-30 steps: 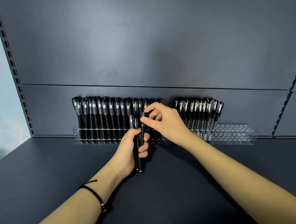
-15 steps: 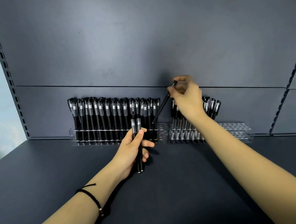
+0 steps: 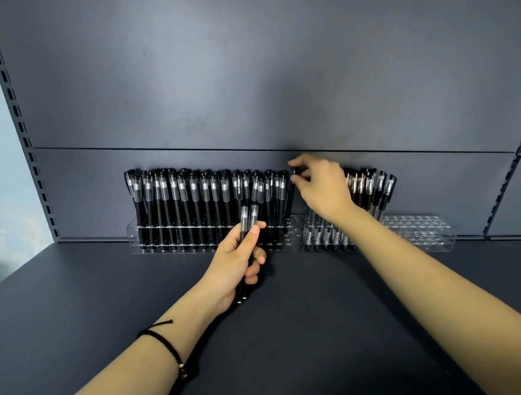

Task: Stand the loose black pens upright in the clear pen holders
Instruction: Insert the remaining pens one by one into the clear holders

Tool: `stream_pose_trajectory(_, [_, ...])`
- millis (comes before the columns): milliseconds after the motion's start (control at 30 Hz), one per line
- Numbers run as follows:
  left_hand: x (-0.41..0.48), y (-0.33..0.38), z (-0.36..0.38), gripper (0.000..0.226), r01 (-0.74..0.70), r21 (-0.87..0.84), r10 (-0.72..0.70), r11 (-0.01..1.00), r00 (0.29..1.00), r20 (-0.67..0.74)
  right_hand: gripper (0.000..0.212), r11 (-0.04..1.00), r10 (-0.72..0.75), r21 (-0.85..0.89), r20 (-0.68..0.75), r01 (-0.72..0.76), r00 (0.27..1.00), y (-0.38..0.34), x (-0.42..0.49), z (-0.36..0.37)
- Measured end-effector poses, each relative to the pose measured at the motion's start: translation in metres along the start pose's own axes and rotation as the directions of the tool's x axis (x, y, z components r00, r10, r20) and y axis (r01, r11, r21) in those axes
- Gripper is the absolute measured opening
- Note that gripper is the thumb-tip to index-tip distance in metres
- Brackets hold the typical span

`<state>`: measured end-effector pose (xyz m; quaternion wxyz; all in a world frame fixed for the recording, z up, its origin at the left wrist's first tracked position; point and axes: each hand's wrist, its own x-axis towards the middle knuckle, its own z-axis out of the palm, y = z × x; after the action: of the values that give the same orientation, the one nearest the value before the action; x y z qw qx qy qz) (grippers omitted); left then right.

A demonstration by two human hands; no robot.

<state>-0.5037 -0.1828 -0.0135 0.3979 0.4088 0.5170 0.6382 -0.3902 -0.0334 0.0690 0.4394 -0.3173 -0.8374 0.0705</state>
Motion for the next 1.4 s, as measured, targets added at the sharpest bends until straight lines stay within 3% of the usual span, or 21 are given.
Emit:
stream_pose_trajectory(133, [0.001,0.003,0.002,0.025,0.056,0.002,-0.056,0.998,0.998,-0.006,0.024,0.998,-0.035,-0.049,0.069,0.038,0.997,0.001,-0.001,0.002])
stream_pose_trajectory(300, [0.002,0.005,0.003,0.023,0.068,-0.103,-0.067,0.992,0.998,0.012,0.022,0.996,-0.059,0.056,-0.081,0.064,0.995,-0.015,-0.021,0.003])
stream_pose_trajectory(400, [0.0,0.005,0.005,0.024,0.024,-0.16,-0.02,0.987,0.999,0.028,0.017,0.989,-0.062,0.139,0.083,0.05,0.995,-0.027,-0.04,0.01])
stream_pose_trajectory(500, [-0.002,0.005,0.005,0.02,-0.019,-0.13,0.024,0.991,0.999,0.039,0.013,0.948,0.005,0.305,0.257,-0.086,0.966,-0.034,-0.05,0.014])
stream_pose_trajectory(767, [-0.001,0.001,0.002,0.014,-0.139,-0.051,0.136,0.989,0.988,-0.071,0.036,0.807,0.071,0.519,0.387,-0.281,0.919,-0.038,-0.054,0.012])
stream_pose_trajectory(867, [0.0,0.002,0.002,0.02,-0.102,-0.074,0.093,0.992,0.988,-0.121,0.038,0.723,0.177,0.616,0.273,-0.313,0.946,-0.038,-0.049,0.01])
stream_pose_trajectory(967, [0.0,0.0,0.0,0.022,-0.035,-0.059,0.026,0.998,0.988,-0.154,0.022,0.639,0.324,0.725,0.047,-0.256,0.945,-0.031,-0.036,0.001])
stream_pose_trajectory(1033, [0.002,-0.001,-0.002,0.024,0.006,-0.033,-0.011,0.999,0.988,-0.151,0.022,0.684,0.334,0.713,-0.117,-0.155,0.935,-0.023,-0.027,-0.006])
stream_pose_trajectory(1133, [0.004,-0.001,0.0,0.032,0.061,-0.02,-0.063,0.998,0.988,-0.139,0.021,0.838,0.24,0.542,-0.281,-0.053,0.929,-0.012,-0.018,-0.015])
stream_pose_trajectory(1233, [0.005,0.0,0.0,0.024,0.092,-0.075,-0.101,0.993,0.985,-0.139,0.019,0.922,0.143,0.386,-0.275,-0.028,0.951,-0.006,-0.015,-0.015])
stream_pose_trajectory(1400, [0.004,0.002,0.001,0.016,0.096,-0.104,-0.11,0.99,0.985,-0.133,0.023,0.961,0.044,0.275,-0.209,0.016,0.977,-0.004,-0.014,-0.009])
